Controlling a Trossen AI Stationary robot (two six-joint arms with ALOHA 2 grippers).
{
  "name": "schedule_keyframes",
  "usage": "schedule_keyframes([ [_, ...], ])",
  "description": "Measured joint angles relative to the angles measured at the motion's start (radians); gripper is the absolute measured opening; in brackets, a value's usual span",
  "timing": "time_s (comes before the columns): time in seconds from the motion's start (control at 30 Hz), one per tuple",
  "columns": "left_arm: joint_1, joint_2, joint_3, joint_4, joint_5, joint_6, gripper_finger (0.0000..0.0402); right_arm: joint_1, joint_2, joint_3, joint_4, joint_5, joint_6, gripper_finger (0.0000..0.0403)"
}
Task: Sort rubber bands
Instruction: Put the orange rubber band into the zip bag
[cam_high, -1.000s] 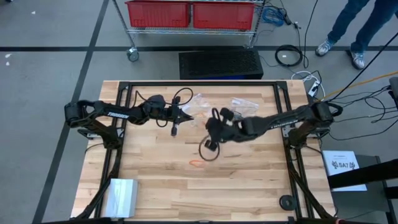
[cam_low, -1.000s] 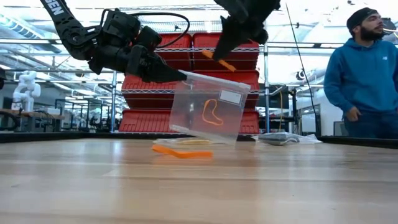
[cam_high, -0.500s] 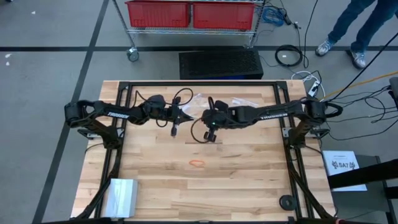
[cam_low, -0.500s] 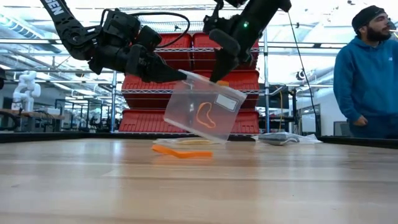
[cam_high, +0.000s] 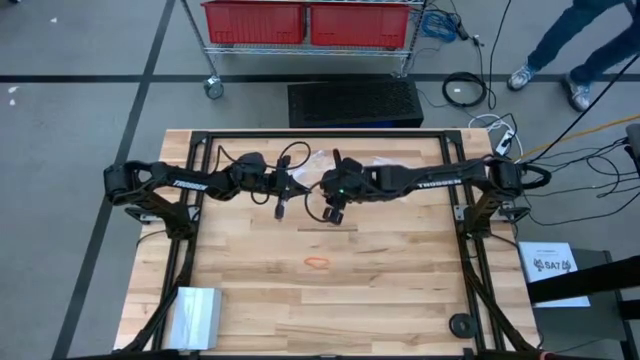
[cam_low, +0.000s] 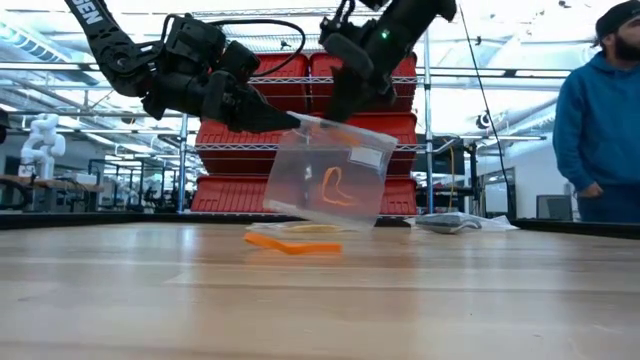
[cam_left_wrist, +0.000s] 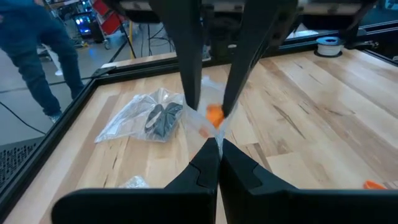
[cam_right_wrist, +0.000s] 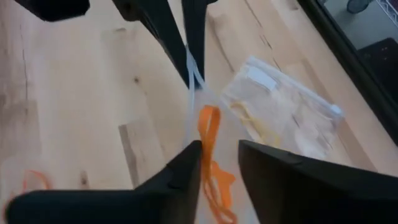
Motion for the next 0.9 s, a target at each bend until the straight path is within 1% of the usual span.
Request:
schedule_keyframes([
  [0.2,0.000,0.000,0.000,0.000,0.000,0.000,0.0008,0.029,-0.002,0.091,-0.119,0.001,0.038,0.0164],
  [0.37,0.000,0.000,0.000,0.000,0.000,0.000,0.0008,0.076,-0.003,0.155,-0.179,0.000,0.053,0.0198],
  [0.4,0.000,0.000,0.000,0.002,0.000,0.000,0.0008,0.088,-0.003,0.160,-0.182,-0.008,0.066,0.0202],
  [0.5,0.006,0.000,0.000,0.004,-0.005,0.000,0.0008,0.134,0.000,0.160,-0.183,-0.093,0.139,0.0209],
  [0.53,0.012,0.000,0.000,0.004,-0.006,0.000,0.0006,0.156,0.011,0.161,-0.180,-0.105,0.170,0.0210],
  [0.6,0.025,0.000,0.000,0.004,-0.008,-0.021,0.0004,0.207,0.041,0.161,-0.180,-0.109,0.227,0.0212],
  [0.67,0.036,0.000,0.000,0.004,0.016,-0.047,0.0004,0.257,0.092,0.161,-0.157,-0.107,0.284,0.0212],
  [0.73,0.040,0.000,0.000,0.004,0.044,-0.053,0.0004,0.303,0.150,0.160,-0.106,-0.107,0.328,0.0213],
  [0.9,0.038,0.000,-0.006,0.002,0.052,-0.052,0.0003,0.380,0.305,0.160,0.040,-0.084,0.367,0.0213],
])
